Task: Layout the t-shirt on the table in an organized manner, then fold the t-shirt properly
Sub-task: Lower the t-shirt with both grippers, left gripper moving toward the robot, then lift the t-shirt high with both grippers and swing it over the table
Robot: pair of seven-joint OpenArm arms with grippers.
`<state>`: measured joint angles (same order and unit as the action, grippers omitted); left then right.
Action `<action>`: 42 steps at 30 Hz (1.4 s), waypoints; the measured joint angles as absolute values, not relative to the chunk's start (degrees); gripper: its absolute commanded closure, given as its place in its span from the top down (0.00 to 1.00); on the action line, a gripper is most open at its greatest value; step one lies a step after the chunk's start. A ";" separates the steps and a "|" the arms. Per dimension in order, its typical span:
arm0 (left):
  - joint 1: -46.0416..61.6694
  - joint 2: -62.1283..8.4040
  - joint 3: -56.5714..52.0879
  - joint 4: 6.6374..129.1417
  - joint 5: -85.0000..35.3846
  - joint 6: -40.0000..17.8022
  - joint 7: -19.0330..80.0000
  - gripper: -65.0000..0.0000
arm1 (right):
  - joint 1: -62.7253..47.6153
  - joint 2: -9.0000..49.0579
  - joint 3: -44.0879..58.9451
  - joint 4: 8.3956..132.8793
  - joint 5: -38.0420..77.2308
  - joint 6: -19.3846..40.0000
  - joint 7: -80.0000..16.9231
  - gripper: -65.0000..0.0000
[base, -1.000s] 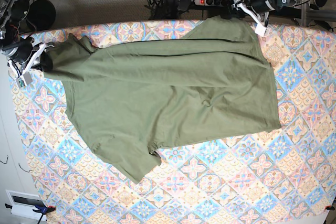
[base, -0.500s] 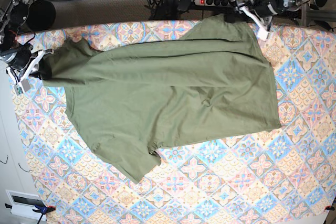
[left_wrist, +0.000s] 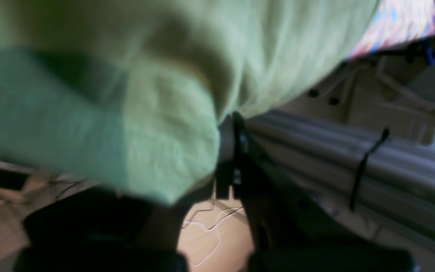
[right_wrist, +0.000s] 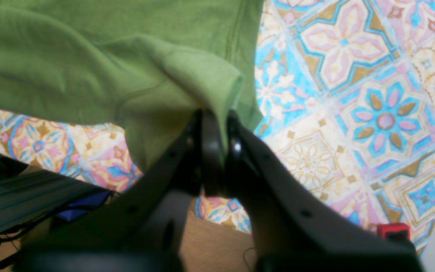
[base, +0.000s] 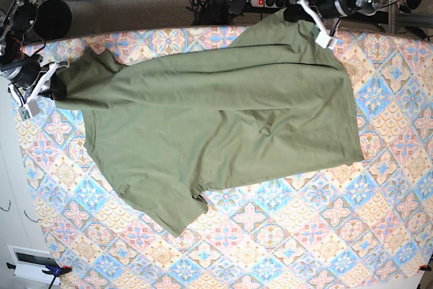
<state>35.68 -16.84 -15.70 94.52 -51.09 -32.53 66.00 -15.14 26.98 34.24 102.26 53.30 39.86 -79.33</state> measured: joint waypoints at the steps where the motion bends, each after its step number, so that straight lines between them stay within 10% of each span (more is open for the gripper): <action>1: 36.71 -17.80 -15.73 96.31 -52.51 -32.60 66.02 0.00 | -15.14 27.00 34.24 102.26 53.32 39.86 -79.33 0.01; 20: 39.20 -26.85 -39.83 104.86 -63.05 -33.28 73.49 0.00 | -17.50 26.70 31.68 102.43 54.24 39.92 -80.93 0.01; 42: 41.12 -30.41 -39.88 108.38 -65.98 -33.21 80.97 0.00 | -29.23 27.62 31.46 107.18 59.70 39.86 -80.62 0.01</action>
<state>41.12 -30.41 -39.88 108.38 -65.98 -33.21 80.97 -29.23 27.62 31.46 107.18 59.70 39.86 -80.62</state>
